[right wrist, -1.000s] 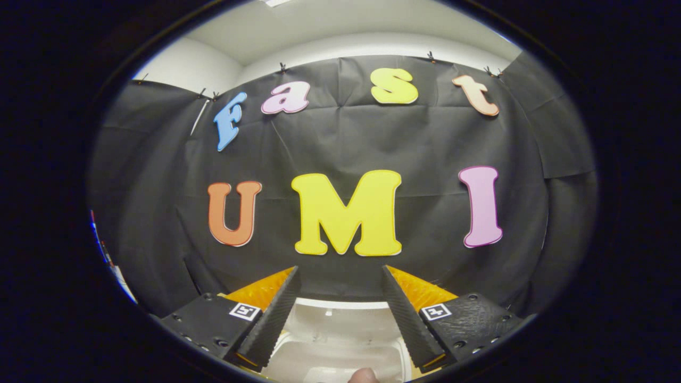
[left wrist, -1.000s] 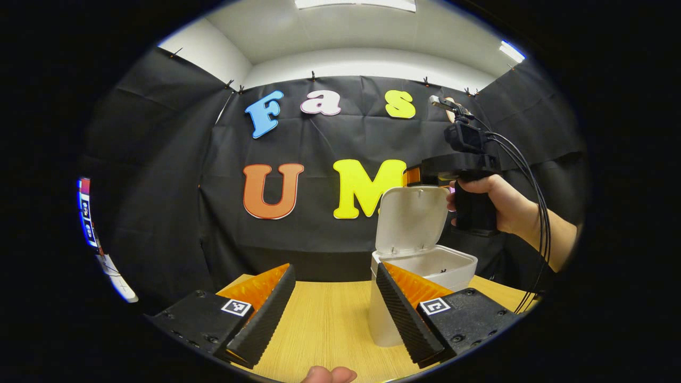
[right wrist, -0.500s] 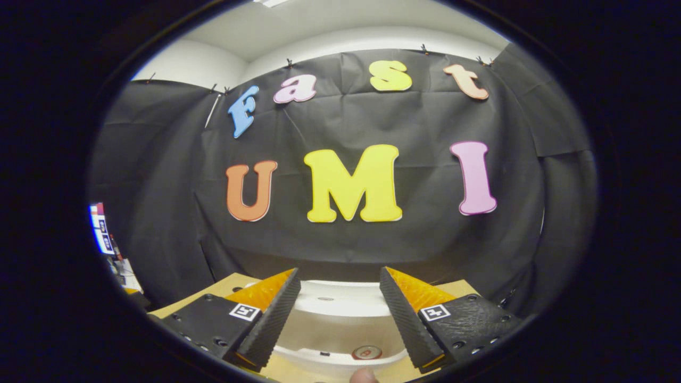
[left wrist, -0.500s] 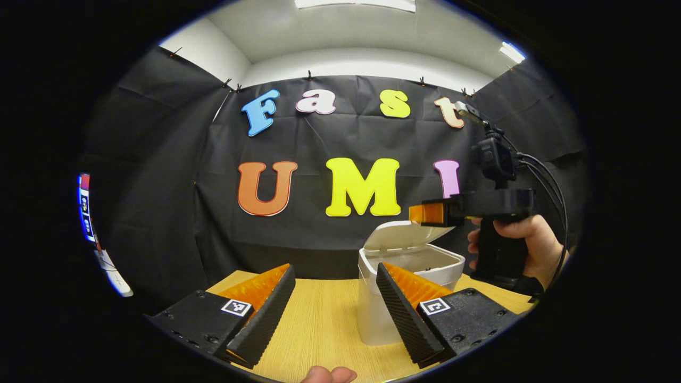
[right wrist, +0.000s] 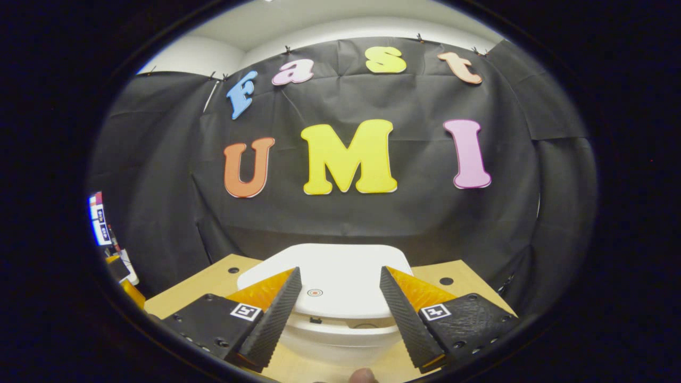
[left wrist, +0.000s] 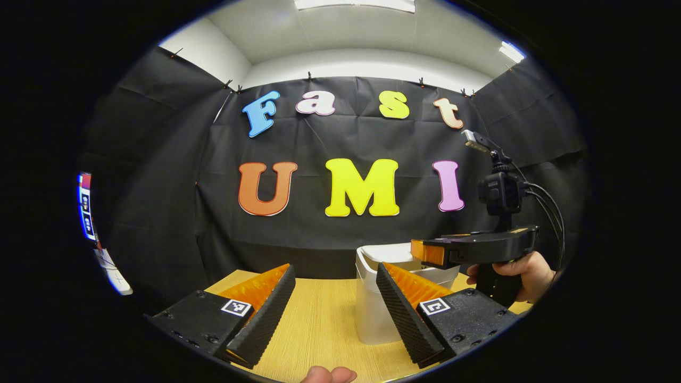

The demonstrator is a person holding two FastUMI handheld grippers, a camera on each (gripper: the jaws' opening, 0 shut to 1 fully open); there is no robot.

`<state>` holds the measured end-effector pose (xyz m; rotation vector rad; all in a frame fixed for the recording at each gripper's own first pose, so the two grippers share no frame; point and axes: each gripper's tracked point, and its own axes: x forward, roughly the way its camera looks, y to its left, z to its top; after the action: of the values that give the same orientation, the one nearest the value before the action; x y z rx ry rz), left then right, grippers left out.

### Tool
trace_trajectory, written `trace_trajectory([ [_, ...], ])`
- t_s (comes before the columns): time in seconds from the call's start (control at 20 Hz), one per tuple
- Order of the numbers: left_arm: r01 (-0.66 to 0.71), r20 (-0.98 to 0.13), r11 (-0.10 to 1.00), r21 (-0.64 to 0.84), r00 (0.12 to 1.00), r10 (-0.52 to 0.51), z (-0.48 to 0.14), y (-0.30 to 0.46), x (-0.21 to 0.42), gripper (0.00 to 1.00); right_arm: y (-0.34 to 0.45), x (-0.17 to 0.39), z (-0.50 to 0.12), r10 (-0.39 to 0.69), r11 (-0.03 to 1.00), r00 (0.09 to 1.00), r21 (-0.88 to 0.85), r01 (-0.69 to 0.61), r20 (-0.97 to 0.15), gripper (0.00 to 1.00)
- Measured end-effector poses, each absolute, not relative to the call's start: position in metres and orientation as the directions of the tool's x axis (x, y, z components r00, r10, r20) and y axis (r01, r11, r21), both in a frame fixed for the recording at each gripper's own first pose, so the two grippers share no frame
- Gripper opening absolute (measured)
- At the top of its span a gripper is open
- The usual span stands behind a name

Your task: Press the lid of the desktop garbage bin to open it, pick up the crumpled paper on the desktop and throw it into the bin, then pick up the pop can on the desktop and drop it into the bin, and finally close the garbage bin lid.

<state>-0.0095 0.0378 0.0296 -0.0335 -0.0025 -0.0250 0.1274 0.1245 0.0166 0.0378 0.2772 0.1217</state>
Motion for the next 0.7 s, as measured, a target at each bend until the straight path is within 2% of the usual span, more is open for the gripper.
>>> trace_trajectory([
  [0.25,0.02,-0.009,0.999,-0.036,1.0,-0.021,0.018,0.039,-0.004,0.99,0.126,0.127,0.006,0.116,0.993,0.957,0.022,-0.114,-0.267,0.94],
  [0.55,0.049,-0.019,0.996,-0.071,0.999,-0.05,0.01,0.029,0.007,0.99,0.126,0.13,-0.008,0.162,0.984,0.941,-0.023,-0.177,-0.298,0.96],
  [0.7,0.049,-0.027,0.996,-0.078,0.998,-0.052,0.004,0.025,0.013,0.99,0.124,0.128,-0.007,0.169,0.983,0.95,-0.023,-0.181,-0.262,0.97],
])
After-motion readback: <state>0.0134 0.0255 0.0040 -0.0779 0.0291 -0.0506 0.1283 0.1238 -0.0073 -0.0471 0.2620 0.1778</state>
